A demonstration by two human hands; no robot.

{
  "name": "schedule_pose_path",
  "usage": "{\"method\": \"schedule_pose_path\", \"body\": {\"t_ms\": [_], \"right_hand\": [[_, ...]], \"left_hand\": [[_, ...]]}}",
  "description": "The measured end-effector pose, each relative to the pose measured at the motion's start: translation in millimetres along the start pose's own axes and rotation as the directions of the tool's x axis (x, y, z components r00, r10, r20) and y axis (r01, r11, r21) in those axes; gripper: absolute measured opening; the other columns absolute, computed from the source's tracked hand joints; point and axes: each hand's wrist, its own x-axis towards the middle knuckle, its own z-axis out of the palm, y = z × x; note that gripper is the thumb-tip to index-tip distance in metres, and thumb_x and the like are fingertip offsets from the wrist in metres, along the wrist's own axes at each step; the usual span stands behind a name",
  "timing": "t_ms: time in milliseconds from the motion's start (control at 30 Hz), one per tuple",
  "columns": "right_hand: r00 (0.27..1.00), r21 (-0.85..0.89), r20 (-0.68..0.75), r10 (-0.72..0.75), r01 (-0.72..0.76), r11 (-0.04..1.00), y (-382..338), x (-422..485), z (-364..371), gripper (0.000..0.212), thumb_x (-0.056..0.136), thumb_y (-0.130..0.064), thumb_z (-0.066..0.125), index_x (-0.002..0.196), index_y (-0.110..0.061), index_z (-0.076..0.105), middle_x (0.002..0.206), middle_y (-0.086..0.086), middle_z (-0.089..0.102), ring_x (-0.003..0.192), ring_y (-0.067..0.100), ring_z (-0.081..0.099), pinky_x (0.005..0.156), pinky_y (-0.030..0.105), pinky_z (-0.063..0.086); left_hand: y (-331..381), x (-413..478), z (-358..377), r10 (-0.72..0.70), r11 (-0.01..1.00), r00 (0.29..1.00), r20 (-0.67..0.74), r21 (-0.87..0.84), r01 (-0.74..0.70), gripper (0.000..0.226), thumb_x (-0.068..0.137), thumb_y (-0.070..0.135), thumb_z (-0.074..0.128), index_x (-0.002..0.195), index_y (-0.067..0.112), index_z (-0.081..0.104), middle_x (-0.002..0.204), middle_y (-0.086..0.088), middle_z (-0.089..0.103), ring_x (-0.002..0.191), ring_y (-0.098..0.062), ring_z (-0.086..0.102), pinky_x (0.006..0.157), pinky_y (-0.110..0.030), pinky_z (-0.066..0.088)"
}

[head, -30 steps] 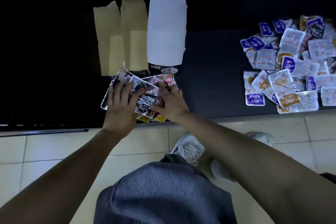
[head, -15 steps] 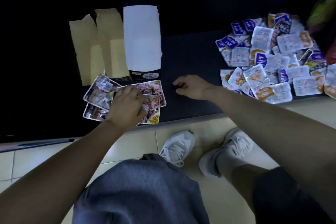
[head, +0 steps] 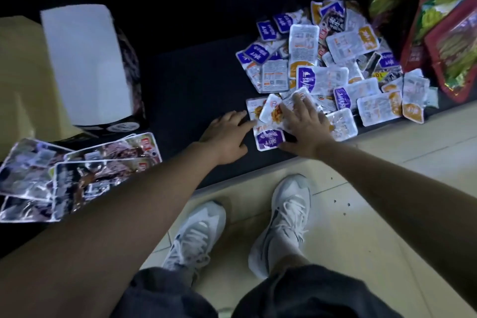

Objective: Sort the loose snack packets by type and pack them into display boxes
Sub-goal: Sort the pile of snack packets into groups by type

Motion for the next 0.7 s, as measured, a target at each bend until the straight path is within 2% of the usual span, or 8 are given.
{"method": "schedule_pose_path", "body": {"t_ms": [100,200,233,300,400,533,600,700], "right_hand": [[0.982,0.044,-0.169,-0.085,0.094,0.995,15.1,2.8,14.4,0.095,0.079,-0.052,0.068,0.153,-0.032,0.012,0.162,0.006,-0.003,0.148,0.029,0.001,0.114,0.053,0.013],[0.945,0.142,-0.311,-0.099,0.149,0.979,37.6,11.0,12.3,0.088,0.071,-0.044,0.078,0.147,-0.031,0.033,0.156,0.011,0.019,0.14,0.034,0.021,0.11,0.056,0.023],[0.939,0.159,-0.335,-0.08,0.14,0.977,44.0,13.7,12.1,0.09,0.07,-0.048,0.078,0.146,-0.031,0.034,0.156,0.013,0.019,0.141,0.036,0.02,0.11,0.057,0.023],[0.936,0.16,-0.347,-0.056,0.117,0.98,52.8,17.4,12.6,0.094,0.071,-0.058,0.073,0.15,-0.032,0.027,0.16,0.012,0.01,0.145,0.037,0.009,0.112,0.06,0.015],[0.97,0.173,-0.235,-0.058,0.1,0.98,55.6,19.3,17.0,0.093,0.08,-0.055,0.066,0.153,-0.036,0.013,0.162,0.003,-0.004,0.148,0.035,-0.004,0.115,0.059,0.007],[0.944,0.16,-0.282,-0.17,0.22,0.962,47.8,20.4,24.8,0.08,0.084,-0.05,0.06,0.152,-0.037,0.019,0.162,-0.005,0.002,0.147,0.039,-0.003,0.112,0.061,0.008],[0.926,0.205,-0.309,-0.219,0.29,0.935,45.7,25.3,23.2,0.079,0.083,-0.048,0.061,0.151,-0.029,0.026,0.162,-0.001,0.011,0.147,0.038,0.006,0.111,0.059,0.016],[0.855,0.273,-0.449,-0.262,0.41,0.87,51.6,34.5,16.3,0.079,0.079,-0.05,0.055,0.147,-0.015,0.035,0.157,0.014,0.023,0.142,0.036,0.027,0.107,0.055,0.031]], "left_hand": [[13.5,14.3,12.5,-0.014,0.999,1.0,-0.019,-0.05,0.013,0.071,0.093,0.028,0.052,0.153,0.026,0.014,0.162,-0.002,0.002,0.148,-0.023,0.0,0.118,-0.043,0.012],[23.2,20.2,16.3,0.001,0.997,0.959,-0.283,-0.075,-0.023,0.048,0.091,0.026,0.052,0.138,0.019,0.046,0.145,-0.006,0.04,0.137,-0.025,0.028,0.109,-0.041,0.03],[25.7,22.5,14.8,-0.005,0.998,0.929,-0.369,-0.066,-0.021,0.038,0.09,0.025,0.052,0.127,0.017,0.055,0.131,-0.006,0.05,0.128,-0.025,0.037,0.102,-0.04,0.036],[27.4,28.4,8.3,-0.057,0.997,0.871,-0.488,-0.079,0.02,0.028,0.088,0.021,0.054,0.113,0.012,0.06,0.114,-0.008,0.054,0.114,-0.026,0.045,0.09,-0.039,0.042],[24.4,38.1,-5.0,-0.072,0.994,0.801,-0.595,-0.105,0.011,0.029,0.087,0.016,0.056,0.116,0.012,0.057,0.119,-0.009,0.052,0.113,-0.027,0.046,0.088,-0.039,0.043],[26.1,60.3,-19.2,0.009,0.991,0.893,-0.45,-0.113,-0.067,0.046,0.097,0.019,0.047,0.142,0.021,0.041,0.154,-0.003,0.028,0.142,-0.023,0.022,0.111,-0.041,0.025],[26.8,71.3,-20.9,-0.03,0.993,0.923,-0.383,-0.12,-0.018,0.051,0.099,0.023,0.043,0.149,0.025,0.03,0.16,-0.001,0.016,0.147,-0.021,0.011,0.115,-0.04,0.017],[17.0,78.2,-14.8,-0.05,0.999,0.931,-0.363,-0.037,0.04,0.053,0.098,0.028,0.046,0.148,0.024,0.031,0.159,-0.002,0.017,0.147,-0.023,0.011,0.115,-0.041,0.016]]}}
